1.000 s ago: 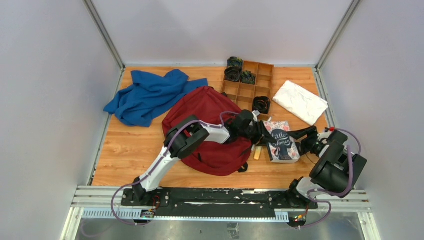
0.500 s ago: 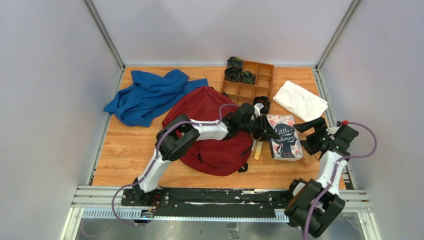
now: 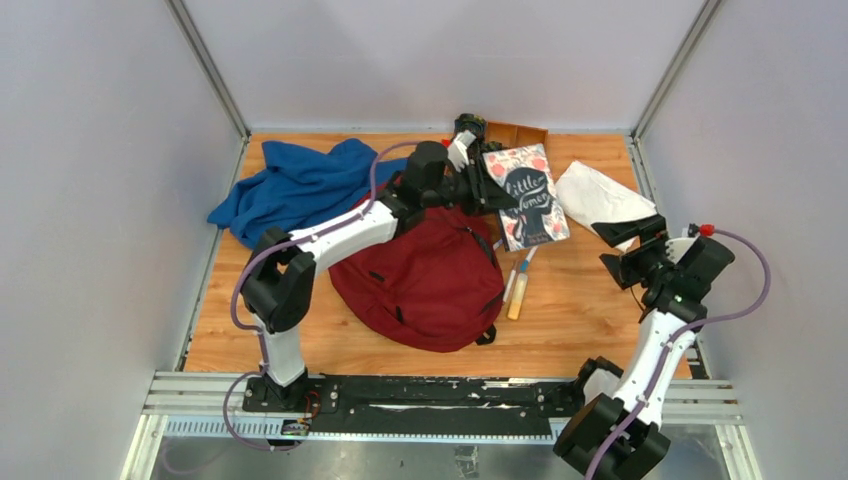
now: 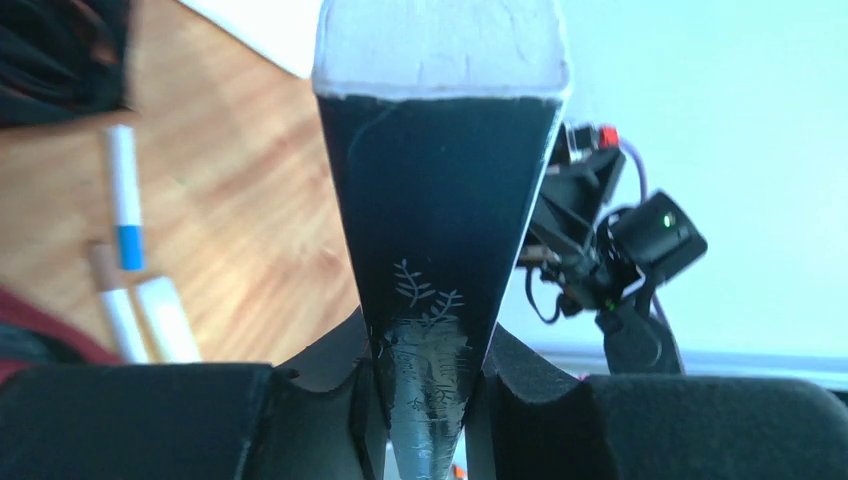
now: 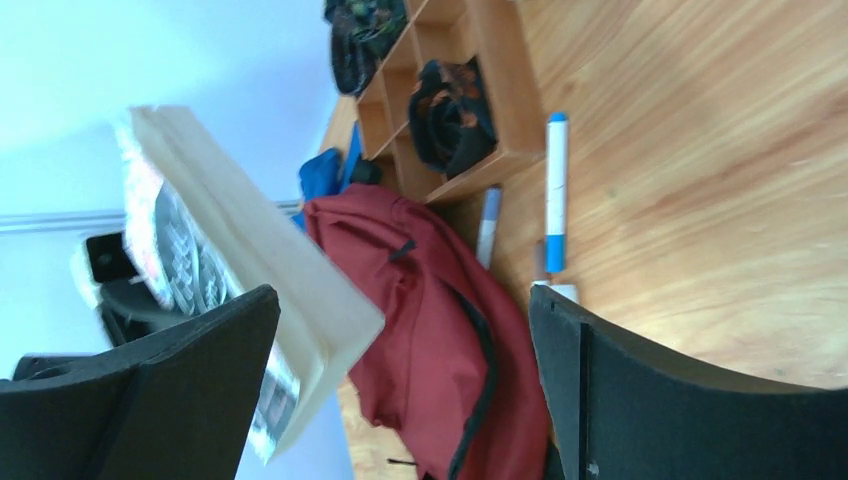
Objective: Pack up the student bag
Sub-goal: Pick up the book from the center of the board.
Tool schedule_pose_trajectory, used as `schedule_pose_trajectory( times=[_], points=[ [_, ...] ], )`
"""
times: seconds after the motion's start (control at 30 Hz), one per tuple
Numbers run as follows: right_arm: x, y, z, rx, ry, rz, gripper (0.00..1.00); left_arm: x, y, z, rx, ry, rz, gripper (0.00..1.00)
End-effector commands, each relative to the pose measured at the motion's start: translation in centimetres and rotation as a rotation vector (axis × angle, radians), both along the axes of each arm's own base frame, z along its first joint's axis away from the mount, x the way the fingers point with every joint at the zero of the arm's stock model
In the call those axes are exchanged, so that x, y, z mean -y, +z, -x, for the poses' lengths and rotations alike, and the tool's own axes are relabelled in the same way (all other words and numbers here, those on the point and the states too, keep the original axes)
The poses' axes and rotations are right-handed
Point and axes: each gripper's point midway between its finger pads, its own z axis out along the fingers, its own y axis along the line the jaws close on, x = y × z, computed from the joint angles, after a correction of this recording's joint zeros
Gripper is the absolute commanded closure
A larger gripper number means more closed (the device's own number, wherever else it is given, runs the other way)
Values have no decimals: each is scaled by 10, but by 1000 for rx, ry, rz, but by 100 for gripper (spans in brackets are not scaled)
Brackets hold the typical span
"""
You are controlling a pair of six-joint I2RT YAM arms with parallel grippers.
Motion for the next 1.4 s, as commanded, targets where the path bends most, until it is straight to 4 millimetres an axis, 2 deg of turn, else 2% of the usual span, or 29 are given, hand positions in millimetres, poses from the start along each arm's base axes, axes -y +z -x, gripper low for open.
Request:
schedule_pose_trajectory(
  times=[0.0, 0.17, 0.33, 0.53, 0.63, 0.83, 1.03, 1.17, 1.27, 1.37],
  points=[
    [-35, 29, -5, 136, 108, -142, 0, -26, 21, -18, 105, 67, -8, 100],
    [-74, 46, -1, 187, 200, -104, 0, -49, 29, -36, 123, 127, -13, 100],
    [-114, 43, 2, 215, 298, -161, 0, -53, 35, -36, 129, 139, -3, 100],
    [-142, 27, 6, 194, 335, -193, 0, -54, 50, -35, 135, 142, 44, 100],
    [-149, 22, 5, 211, 332, -224, 0, -54, 60, -34, 140, 148, 72, 100],
    [-165, 27, 0, 297, 338, -308, 0, -51, 75, -30, 124, 129, 150, 100],
    [-168, 51, -13, 371, 319, -304, 0, -48, 79, -22, 124, 114, 169, 100],
    [-171, 79, -22, 468, 328, -359, 0, -48, 75, -20, 112, 111, 175, 100],
    [-170, 89, -27, 502, 316, -377, 0, -48, 74, -20, 101, 111, 187, 100],
    [-169, 92, -31, 518, 289, -391, 9, -50, 73, -20, 88, 124, 205, 100]
  ],
)
